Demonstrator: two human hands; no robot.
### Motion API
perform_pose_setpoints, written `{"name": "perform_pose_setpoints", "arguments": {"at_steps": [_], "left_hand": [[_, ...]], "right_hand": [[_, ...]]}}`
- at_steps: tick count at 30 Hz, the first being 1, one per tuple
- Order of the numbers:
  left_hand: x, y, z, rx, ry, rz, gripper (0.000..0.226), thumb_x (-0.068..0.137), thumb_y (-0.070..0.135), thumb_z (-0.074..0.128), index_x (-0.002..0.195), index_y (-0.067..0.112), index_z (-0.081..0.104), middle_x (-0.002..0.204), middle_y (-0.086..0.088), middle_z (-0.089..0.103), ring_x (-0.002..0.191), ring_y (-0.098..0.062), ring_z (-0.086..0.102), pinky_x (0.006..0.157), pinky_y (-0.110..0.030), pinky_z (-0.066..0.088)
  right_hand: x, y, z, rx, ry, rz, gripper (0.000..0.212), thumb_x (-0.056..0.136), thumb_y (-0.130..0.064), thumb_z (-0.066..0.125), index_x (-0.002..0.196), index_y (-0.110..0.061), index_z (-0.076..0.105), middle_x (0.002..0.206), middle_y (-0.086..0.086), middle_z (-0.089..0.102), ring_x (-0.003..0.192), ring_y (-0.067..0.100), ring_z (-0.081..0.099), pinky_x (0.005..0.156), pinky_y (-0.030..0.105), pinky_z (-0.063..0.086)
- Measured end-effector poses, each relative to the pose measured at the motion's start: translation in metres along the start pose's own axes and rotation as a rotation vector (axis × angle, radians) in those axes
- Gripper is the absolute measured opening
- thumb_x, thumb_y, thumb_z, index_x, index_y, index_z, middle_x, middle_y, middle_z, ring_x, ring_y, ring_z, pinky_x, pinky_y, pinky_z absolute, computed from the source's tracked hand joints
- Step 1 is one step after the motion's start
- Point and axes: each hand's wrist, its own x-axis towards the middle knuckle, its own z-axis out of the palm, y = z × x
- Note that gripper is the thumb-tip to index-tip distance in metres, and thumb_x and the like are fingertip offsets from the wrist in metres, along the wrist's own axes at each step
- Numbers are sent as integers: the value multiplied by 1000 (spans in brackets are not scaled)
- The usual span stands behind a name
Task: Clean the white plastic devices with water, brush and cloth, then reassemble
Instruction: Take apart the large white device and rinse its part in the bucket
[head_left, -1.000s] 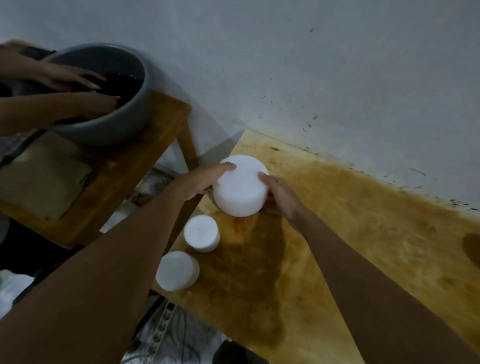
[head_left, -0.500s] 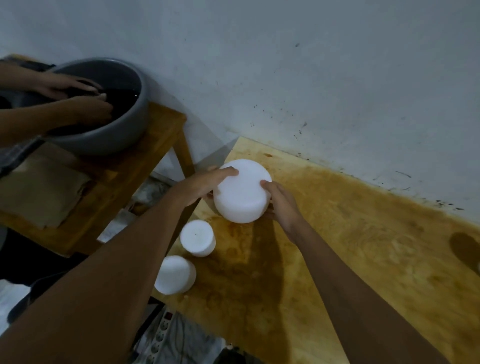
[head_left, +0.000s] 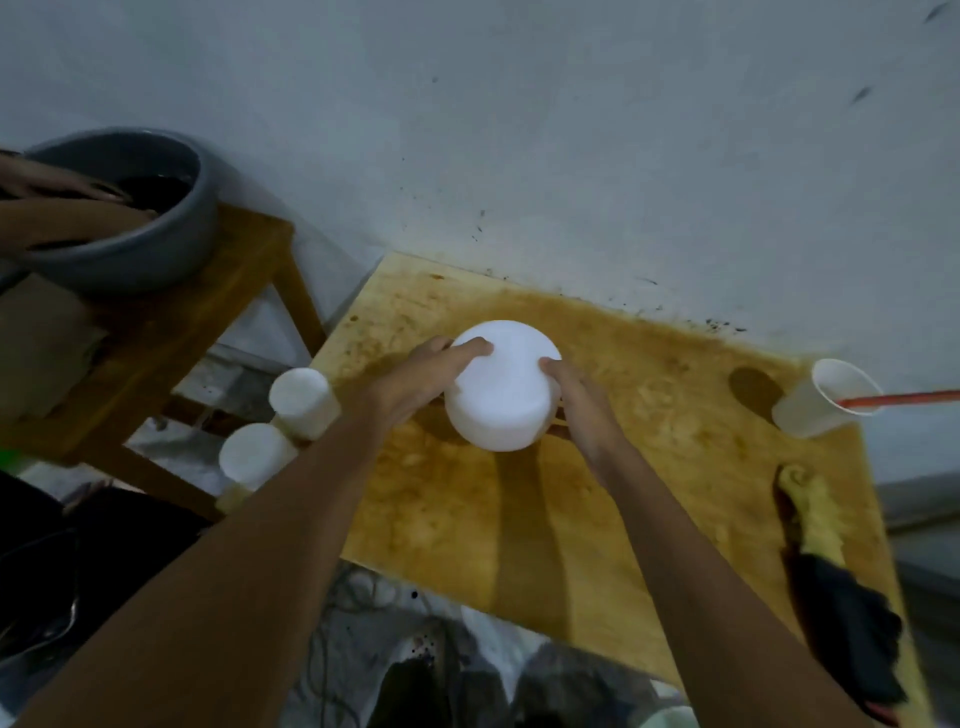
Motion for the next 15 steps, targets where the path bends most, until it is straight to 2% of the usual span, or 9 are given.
{"name": "perform_pose_setpoints", "arguments": {"at_steps": [2,3,6,8,10,12,15], "left_hand": [[-7,-9,22,-2,-17,-7,71,92,56,55,150,22,33,142,-2,45,103,-21,46,68,-30,38],[-11,-14,33,-2,-22,-9,73,91,57,55,151,22,32,144,-2,44,104,-21,46,68,-31,39],[-15,-35,57,20,-40,9,72,91,58,53,150,22,33,143,-2,44,104,-21,47,68,-31,39],[-15,-50,70,74,-54,36,72,92,60,51,150,22,33,144,-1,43,104,-20,45,71,-32,38],[-11,-61,78,116,-78,54,73,91,62,49,150,22,32,146,0,41,106,-19,42,77,-34,36],[-10,-74,87,151,-99,110,72,92,62,49,149,22,34,144,1,43,107,-19,45,74,-32,38],[-3,-83,89,170,-93,210,67,91,62,50,144,22,40,135,2,51,107,-21,55,71,-31,46]], "right_hand": [[-13,15,-14,3,42,-11,15,97,-43,52,106,-35,60,115,-4,63,103,20,61,91,47,54],[-19,24,-20,7,69,-9,17,96,-45,53,107,-34,60,115,-4,63,103,20,61,92,47,53],[-35,52,-30,-16,130,7,59,86,-59,56,133,-25,53,129,0,58,109,22,59,95,47,51],[-43,71,-34,-26,196,12,77,77,-67,58,139,-22,47,130,0,57,111,22,58,96,46,50],[-47,84,-36,-25,263,10,72,78,-66,58,134,-21,48,125,-1,58,108,21,58,94,43,50],[-52,104,-38,-18,302,-14,67,77,-68,57,124,-21,56,121,-1,62,105,20,61,93,43,51],[-52,116,-38,-25,311,-64,71,68,-74,54,117,-22,64,115,-2,67,103,20,64,94,45,52]]}}
